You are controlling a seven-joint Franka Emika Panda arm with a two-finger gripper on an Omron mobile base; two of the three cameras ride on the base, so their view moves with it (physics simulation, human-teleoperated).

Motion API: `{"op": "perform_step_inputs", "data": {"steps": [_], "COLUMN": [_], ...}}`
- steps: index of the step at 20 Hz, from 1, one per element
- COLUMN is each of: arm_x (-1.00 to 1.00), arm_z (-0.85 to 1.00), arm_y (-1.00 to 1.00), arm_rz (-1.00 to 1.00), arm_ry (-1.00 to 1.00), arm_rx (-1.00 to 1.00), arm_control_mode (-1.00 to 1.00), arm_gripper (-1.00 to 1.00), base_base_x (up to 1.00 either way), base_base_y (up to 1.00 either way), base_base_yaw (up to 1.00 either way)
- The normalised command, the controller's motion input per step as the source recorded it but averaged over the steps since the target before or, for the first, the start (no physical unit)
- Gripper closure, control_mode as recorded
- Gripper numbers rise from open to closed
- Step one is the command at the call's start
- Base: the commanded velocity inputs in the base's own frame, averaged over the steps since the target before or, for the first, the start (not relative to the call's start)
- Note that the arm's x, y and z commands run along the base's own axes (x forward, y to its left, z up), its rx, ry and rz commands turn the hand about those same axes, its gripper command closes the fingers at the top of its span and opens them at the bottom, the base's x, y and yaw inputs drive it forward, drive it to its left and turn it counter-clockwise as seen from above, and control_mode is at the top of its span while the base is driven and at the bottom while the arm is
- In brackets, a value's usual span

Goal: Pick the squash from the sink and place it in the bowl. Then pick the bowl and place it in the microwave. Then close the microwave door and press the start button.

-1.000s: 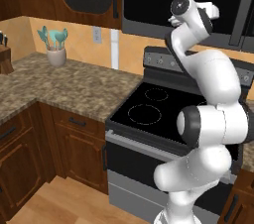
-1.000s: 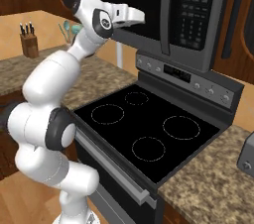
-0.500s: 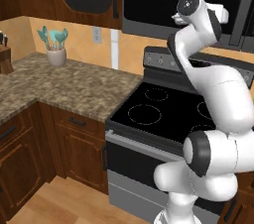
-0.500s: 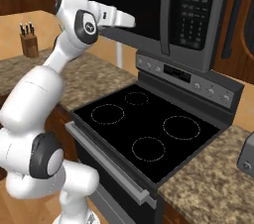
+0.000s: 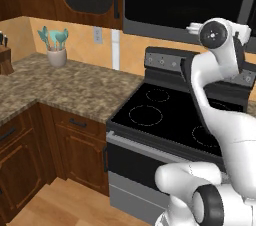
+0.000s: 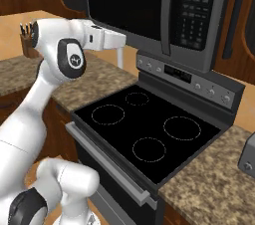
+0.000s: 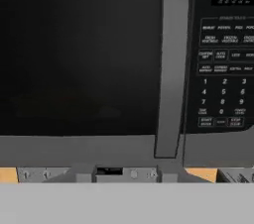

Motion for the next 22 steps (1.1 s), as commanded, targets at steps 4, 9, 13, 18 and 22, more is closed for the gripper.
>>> {"op": "perform_step_inputs", "data": {"steps": [4,9,13,18,22], "arm_x": [-0.96,-0.60,-0.17,0.00,0.00], "arm_z": [-0.10,-0.13,-0.03,0.00,0.00], "arm_y": [0.00,0.00,-0.01,-0.22,-0.37], "arm_rz": [0.04,0.05,0.03,0.00,0.00], "arm_ry": [-0.11,-0.06,0.00,-0.01,0.00], "arm_rx": [-0.11,-0.13,-0.05,0.00,0.01], "arm_control_mode": [-1.00,-1.00,-1.00,-1.00,-1.00], "arm_gripper": [1.00,1.00,1.00,1.00,1.00], "base_base_x": [0.00,0.00,0.00,0.00,0.00], "base_base_y": [0.00,0.00,0.00,0.00,0.00], "base_base_yaw": [0.00,0.00,0.00,0.00,0.00]}}
